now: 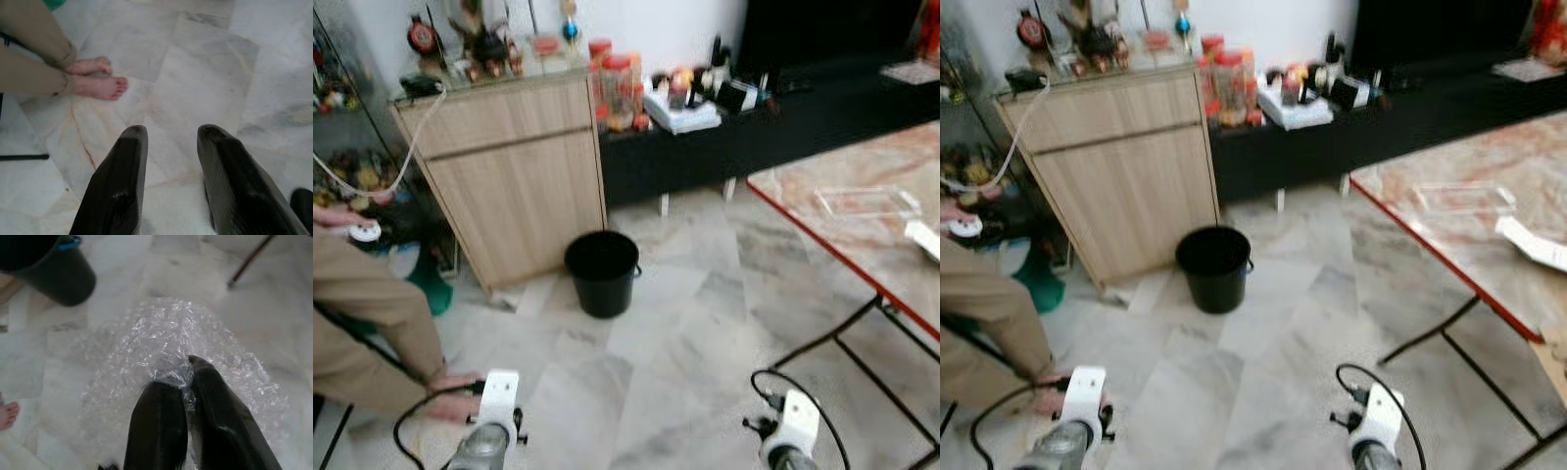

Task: Picking trash to rubbish bin

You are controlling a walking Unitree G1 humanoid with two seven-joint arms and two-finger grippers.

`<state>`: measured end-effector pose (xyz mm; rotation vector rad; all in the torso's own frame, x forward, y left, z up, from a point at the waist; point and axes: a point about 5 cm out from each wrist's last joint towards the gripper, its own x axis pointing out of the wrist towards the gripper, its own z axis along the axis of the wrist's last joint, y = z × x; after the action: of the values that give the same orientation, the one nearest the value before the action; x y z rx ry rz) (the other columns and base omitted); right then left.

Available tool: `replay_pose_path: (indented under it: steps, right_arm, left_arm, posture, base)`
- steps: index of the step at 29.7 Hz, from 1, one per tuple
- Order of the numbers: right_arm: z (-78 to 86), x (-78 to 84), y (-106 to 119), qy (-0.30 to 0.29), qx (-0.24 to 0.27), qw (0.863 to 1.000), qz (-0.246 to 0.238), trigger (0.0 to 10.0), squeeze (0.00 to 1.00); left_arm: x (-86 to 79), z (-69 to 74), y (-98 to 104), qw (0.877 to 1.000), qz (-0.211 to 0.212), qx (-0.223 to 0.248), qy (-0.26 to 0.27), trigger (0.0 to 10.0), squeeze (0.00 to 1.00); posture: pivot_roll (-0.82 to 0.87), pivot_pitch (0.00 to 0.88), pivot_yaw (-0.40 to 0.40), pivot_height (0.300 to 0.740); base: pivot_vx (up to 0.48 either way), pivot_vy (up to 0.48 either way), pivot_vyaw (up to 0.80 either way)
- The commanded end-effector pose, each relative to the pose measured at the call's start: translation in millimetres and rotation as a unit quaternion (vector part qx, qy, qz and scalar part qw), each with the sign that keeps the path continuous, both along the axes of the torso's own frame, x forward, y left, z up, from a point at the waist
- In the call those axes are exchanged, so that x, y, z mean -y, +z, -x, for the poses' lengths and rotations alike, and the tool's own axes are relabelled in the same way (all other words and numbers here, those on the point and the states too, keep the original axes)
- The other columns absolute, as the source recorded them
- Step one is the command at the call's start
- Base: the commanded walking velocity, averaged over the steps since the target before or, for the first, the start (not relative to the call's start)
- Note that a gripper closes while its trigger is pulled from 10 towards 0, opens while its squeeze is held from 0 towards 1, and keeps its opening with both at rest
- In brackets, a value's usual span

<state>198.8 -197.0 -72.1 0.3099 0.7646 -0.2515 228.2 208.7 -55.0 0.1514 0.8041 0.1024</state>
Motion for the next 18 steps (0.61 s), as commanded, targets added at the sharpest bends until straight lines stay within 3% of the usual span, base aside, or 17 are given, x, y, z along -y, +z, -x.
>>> replay_pose_path:
  steps: [1,13,18]
  right_arm:
    - [-2.3,-10.6,-0.5,0.012,-0.001,1.000,-0.012,10.0,0.00]
    - [1.9,-14.4,-3.2,0.034,-0.011,0.999,-0.003,10.0,0.00]
    - [3.8,-15.9,-4.7,0.041,-0.019,0.999,0.001,10.0,0.00]
  left_arm:
    - [-11.0,3.6,-0.2,1.000,-0.011,-0.008,0.010,10.0,0.00]
    - [-18.0,8.3,-1.5,1.000,-0.017,-0.013,0.016,10.0,0.00]
    - [-17.8,7.3,-1.0,1.000,-0.018,-0.013,0.011,10.0,0.00]
  posture:
    - [-0.01,0.000,0.018,0.740]
    - [0.01,0.000,0.014,0.740]
    - [0.01,0.000,0.025,0.740]
  base:
    - [0.315,0.000,0.00]
    - [0.317,0.000,0.00]
    - [0.317,0.000,0.66]
